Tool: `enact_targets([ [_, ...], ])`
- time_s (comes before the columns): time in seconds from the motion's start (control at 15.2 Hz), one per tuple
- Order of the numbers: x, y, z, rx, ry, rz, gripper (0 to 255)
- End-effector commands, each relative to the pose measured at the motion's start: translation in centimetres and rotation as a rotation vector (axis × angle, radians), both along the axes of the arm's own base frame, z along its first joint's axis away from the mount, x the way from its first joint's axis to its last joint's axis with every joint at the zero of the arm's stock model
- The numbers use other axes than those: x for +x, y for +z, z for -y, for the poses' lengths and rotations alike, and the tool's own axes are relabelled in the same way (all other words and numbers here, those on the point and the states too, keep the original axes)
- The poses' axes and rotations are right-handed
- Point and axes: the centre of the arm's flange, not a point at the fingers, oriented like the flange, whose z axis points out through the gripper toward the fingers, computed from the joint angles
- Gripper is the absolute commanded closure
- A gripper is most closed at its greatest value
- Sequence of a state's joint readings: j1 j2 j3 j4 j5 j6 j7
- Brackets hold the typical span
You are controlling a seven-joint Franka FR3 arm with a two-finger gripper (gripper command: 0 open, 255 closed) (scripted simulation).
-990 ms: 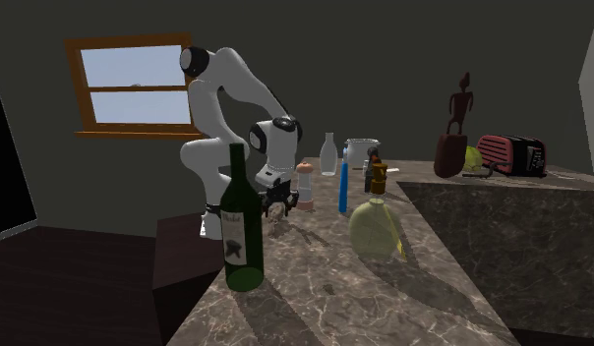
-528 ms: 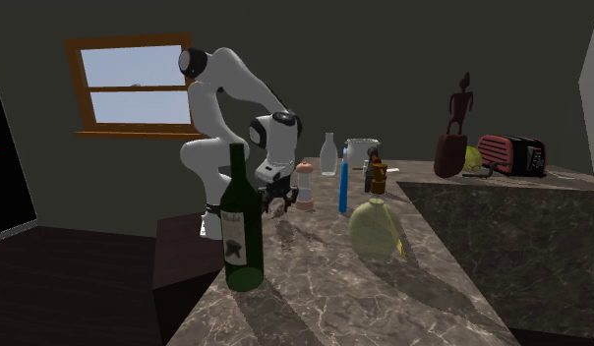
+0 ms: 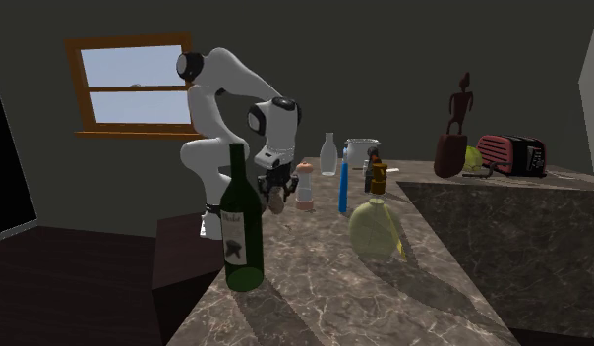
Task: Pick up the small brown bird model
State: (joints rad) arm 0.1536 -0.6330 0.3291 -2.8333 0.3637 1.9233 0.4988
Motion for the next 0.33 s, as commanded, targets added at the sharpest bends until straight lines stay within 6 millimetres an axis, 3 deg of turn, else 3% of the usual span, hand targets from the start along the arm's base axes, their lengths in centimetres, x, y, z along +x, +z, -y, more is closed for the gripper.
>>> enact_targets([
  [0.0,-0.2,1.1,-0.1,0.000,0.000,-0.001,255],
  [0.26,-0.2,2.2,-0.1,0.000,0.000,-0.001,255],
])
